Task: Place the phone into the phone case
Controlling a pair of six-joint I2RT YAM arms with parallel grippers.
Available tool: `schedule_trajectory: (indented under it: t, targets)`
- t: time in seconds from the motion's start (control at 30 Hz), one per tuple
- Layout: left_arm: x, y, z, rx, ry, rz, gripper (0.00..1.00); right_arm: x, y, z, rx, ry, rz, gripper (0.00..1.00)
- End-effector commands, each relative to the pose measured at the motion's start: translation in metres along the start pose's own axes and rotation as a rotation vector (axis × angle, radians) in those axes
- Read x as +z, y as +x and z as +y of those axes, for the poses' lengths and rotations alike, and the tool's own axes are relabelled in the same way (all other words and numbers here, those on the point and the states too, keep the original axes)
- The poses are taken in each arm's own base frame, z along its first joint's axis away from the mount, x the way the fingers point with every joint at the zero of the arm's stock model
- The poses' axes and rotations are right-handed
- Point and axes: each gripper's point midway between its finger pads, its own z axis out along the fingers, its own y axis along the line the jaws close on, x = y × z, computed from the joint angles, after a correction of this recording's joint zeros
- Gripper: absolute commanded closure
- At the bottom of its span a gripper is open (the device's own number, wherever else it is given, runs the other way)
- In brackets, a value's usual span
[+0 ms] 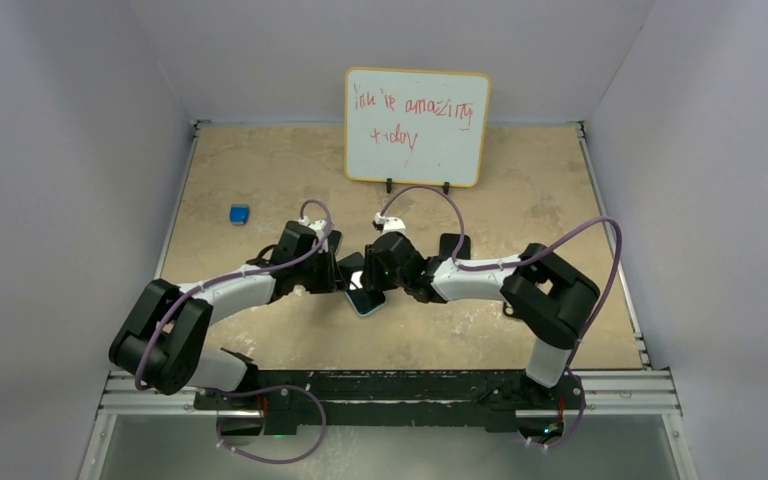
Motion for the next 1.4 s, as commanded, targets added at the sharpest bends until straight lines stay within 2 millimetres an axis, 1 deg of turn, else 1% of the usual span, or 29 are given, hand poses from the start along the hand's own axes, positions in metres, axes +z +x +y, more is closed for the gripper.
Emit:
schedule_trajectory:
  t: [0.0, 0.1, 0.13, 0.17, 0.2, 0.33, 0.4, 0.5, 0.6, 0.73, 0.83, 0.9, 0.97, 1.03, 1.2, 1.37]
  targets:
    - [-0.007, -0.016, -0.036, 0.046, 0.145, -0.043, 0.86, -0.006, 0.003, 0.071, -0.035, -0.266, 0.031, 0.75]
    - [-0.009, -0.016, -0.033, 0.035, 0.120, -0.039, 0.79, -0.004, 0.004, 0.066, -0.062, -0.243, 0.035, 0.75]
    - [-0.011, -0.019, -0.034, 0.034, 0.116, -0.051, 0.78, -0.004, 0.004, 0.064, -0.067, -0.231, 0.034, 0.76]
    - [-0.014, -0.016, -0.031, 0.020, 0.097, -0.039, 0.75, -0.005, 0.004, 0.061, -0.072, -0.220, 0.030, 0.76]
    - [-0.017, -0.017, -0.031, 0.013, 0.087, -0.048, 0.72, -0.006, 0.004, 0.059, -0.076, -0.211, 0.028, 0.76]
    - [-0.032, -0.024, -0.029, -0.021, 0.050, -0.103, 0.55, -0.008, 0.013, 0.053, -0.098, -0.201, 0.060, 0.77]
    - [-0.038, -0.027, -0.026, -0.042, 0.022, -0.125, 0.49, -0.009, 0.015, 0.051, -0.103, -0.196, 0.070, 0.77]
    - [-0.042, -0.029, -0.020, -0.065, -0.019, -0.150, 0.45, -0.013, 0.017, 0.051, -0.105, -0.205, 0.073, 0.78]
    - [-0.044, -0.031, -0.013, -0.080, -0.063, -0.162, 0.43, -0.016, 0.017, 0.050, -0.109, -0.211, 0.065, 0.79]
    - [-0.045, -0.030, 0.003, -0.095, -0.137, -0.167, 0.35, -0.022, 0.021, 0.050, -0.079, -0.228, 0.073, 0.80]
    - [-0.043, -0.028, 0.011, -0.115, -0.149, -0.163, 0.34, -0.025, 0.015, 0.050, -0.073, -0.226, 0.050, 0.79]
    - [-0.039, -0.027, 0.013, -0.122, -0.142, -0.159, 0.33, -0.026, 0.011, 0.050, -0.078, -0.223, 0.047, 0.74]
    - [-0.033, -0.027, 0.012, -0.114, -0.114, -0.155, 0.33, -0.025, 0.008, 0.050, -0.078, -0.219, 0.045, 0.71]
    - [-0.027, -0.028, 0.011, -0.101, -0.103, -0.141, 0.34, -0.024, 0.007, 0.046, -0.073, -0.202, 0.044, 0.70]
    - [-0.016, -0.025, 0.015, -0.078, -0.116, -0.094, 0.34, -0.023, 0.004, 0.039, -0.063, -0.188, 0.037, 0.77]
    - [-0.012, -0.024, 0.017, -0.040, -0.106, -0.102, 0.35, -0.027, 0.007, 0.037, -0.072, -0.191, 0.047, 0.81]
